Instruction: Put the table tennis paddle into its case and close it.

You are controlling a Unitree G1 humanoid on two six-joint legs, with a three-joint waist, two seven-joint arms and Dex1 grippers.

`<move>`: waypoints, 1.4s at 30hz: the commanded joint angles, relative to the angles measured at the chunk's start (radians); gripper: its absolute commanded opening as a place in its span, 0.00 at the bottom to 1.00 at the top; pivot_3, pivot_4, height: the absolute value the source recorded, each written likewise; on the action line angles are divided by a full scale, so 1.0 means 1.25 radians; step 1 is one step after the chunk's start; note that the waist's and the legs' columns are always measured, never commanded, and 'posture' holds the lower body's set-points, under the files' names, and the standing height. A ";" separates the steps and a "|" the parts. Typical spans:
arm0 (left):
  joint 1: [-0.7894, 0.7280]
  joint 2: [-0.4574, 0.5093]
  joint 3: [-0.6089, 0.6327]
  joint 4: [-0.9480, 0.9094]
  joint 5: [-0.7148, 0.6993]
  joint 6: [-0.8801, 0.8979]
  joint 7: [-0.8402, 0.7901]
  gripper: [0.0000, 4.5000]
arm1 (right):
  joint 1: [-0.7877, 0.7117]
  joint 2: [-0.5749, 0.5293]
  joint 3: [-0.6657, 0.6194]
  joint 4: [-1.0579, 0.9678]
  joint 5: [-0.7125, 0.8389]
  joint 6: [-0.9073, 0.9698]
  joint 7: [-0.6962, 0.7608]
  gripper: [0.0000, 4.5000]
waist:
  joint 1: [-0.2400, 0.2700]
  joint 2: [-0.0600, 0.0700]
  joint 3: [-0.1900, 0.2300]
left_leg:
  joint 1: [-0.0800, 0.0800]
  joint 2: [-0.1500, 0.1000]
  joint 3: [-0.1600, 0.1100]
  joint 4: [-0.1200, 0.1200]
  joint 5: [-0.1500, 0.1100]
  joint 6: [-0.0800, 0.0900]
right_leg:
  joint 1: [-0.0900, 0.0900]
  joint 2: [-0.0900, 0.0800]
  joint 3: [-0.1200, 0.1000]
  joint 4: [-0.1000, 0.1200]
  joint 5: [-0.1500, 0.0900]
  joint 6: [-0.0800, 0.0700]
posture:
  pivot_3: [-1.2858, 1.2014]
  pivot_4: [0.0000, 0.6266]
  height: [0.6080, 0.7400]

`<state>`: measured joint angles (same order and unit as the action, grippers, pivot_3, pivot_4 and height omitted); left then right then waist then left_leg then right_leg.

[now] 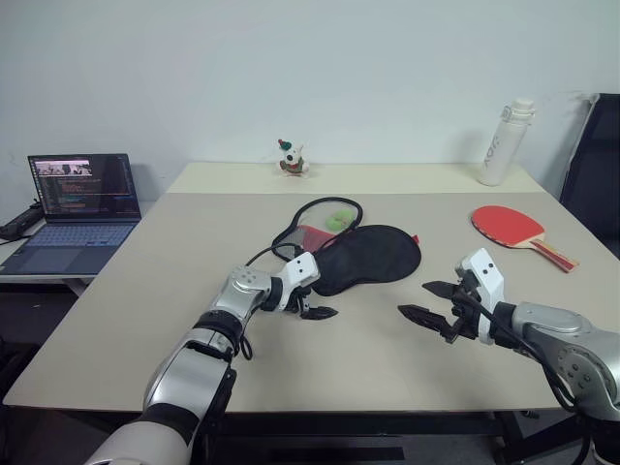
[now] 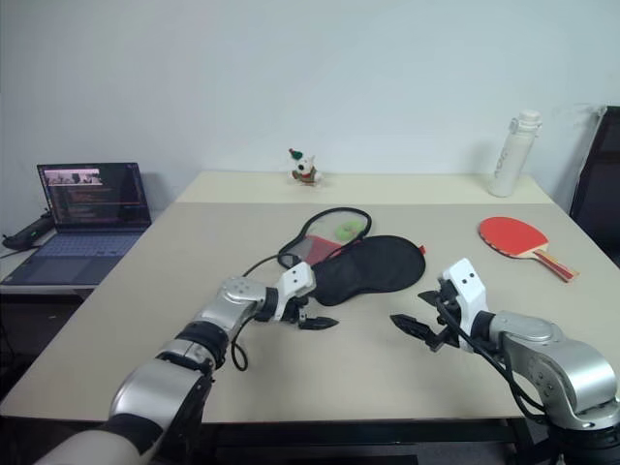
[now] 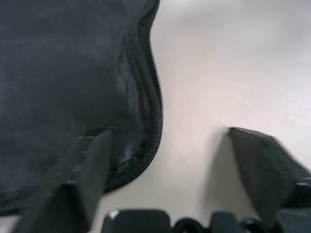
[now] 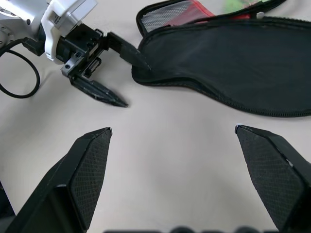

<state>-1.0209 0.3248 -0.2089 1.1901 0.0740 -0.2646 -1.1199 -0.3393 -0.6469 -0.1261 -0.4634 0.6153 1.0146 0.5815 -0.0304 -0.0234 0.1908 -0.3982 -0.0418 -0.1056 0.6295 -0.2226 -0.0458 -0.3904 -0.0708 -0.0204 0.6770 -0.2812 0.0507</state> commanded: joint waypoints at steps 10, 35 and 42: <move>-0.008 -0.009 0.044 0.027 0.010 0.009 0.044 0.01 | -0.015 -0.014 -0.020 0.000 -0.006 -0.034 0.000 1.00 | -0.001 0.000 0.000 | 0.000 0.000 0.000 0.000 0.000 0.000 | 0.000 0.000 0.000 0.001 0.000 0.001 | 0.52 0.24 1.00; 0.090 -0.210 0.060 -0.334 -0.043 0.269 0.184 0.30 | -0.021 -0.044 -0.030 0.048 -0.017 -0.076 0.004 1.00 | 0.001 0.000 0.000 | 0.000 0.000 0.000 0.000 0.000 0.001 | 0.000 0.000 0.001 0.001 0.000 0.001 | 0.52 0.24 1.00; 0.159 -0.117 0.131 -0.553 -0.190 0.383 0.081 0.70 | -0.035 -0.017 -0.018 0.068 -0.024 -0.068 -0.021 1.00 | -0.001 0.000 0.000 | 0.001 0.001 0.000 0.000 0.000 0.000 | 0.000 0.000 0.001 0.001 0.001 0.000 | 0.52 0.24 1.00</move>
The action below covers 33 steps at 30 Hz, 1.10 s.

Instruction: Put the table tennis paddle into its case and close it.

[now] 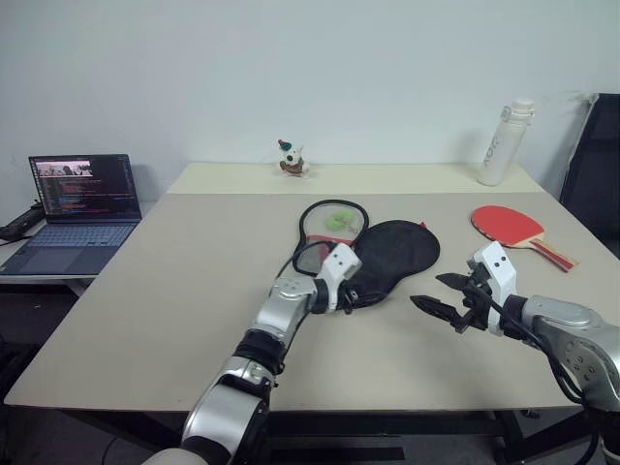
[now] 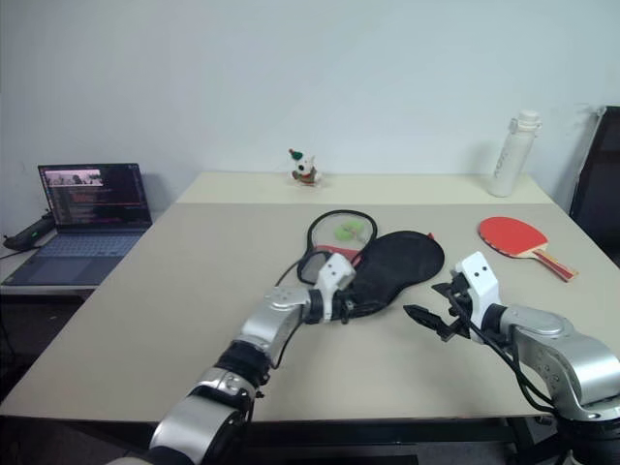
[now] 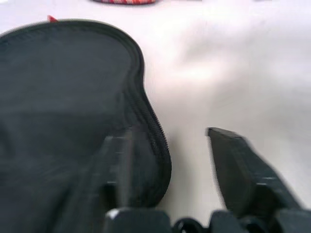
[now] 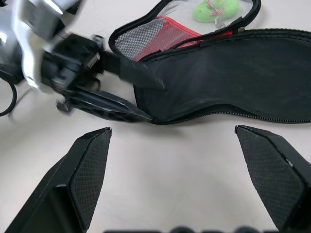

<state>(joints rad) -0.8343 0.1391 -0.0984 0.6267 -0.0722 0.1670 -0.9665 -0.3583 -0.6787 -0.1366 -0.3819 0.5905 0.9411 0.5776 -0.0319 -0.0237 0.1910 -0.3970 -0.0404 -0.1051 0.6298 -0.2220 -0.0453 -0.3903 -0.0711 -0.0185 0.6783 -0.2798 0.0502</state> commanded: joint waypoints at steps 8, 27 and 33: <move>0.074 0.178 0.111 -0.235 -0.131 0.097 -0.026 0.70 | -0.134 0.131 0.011 0.142 -0.051 0.080 -0.168 1.00 | 0.000 0.000 0.000 | 0.001 0.000 -0.001 0.000 0.000 0.000 | 0.000 0.000 0.002 0.000 0.001 -0.003 | 0.52 0.24 1.00; 0.180 0.272 0.125 -0.371 -0.168 0.147 0.037 0.70 | -0.279 0.377 0.074 0.479 -0.177 -0.070 -0.249 1.00 | -0.004 0.000 0.000 | 0.001 0.000 0.001 0.000 0.000 0.000 | -0.003 0.001 0.004 0.002 0.002 -0.004 | 0.52 0.24 1.00; 0.184 0.273 0.121 -0.385 -0.173 0.156 0.042 0.70 | -0.325 0.425 0.060 0.536 -0.183 -0.111 -0.252 0.79 | -0.008 0.000 0.000 | 0.000 0.001 0.002 -0.001 0.000 0.000 | -0.005 0.003 0.005 0.002 0.003 -0.005 | 0.52 0.24 1.00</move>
<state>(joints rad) -0.5982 0.4683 0.0454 0.1957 -0.2696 0.3653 -0.9218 -0.7374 -0.1512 -0.0481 0.2983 0.3625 0.8292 0.2586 -0.0425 -0.0232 0.1908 -0.3974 -0.0391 -0.1031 0.6290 -0.2219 -0.0452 -0.3963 -0.0679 -0.0129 0.6812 -0.2760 0.0438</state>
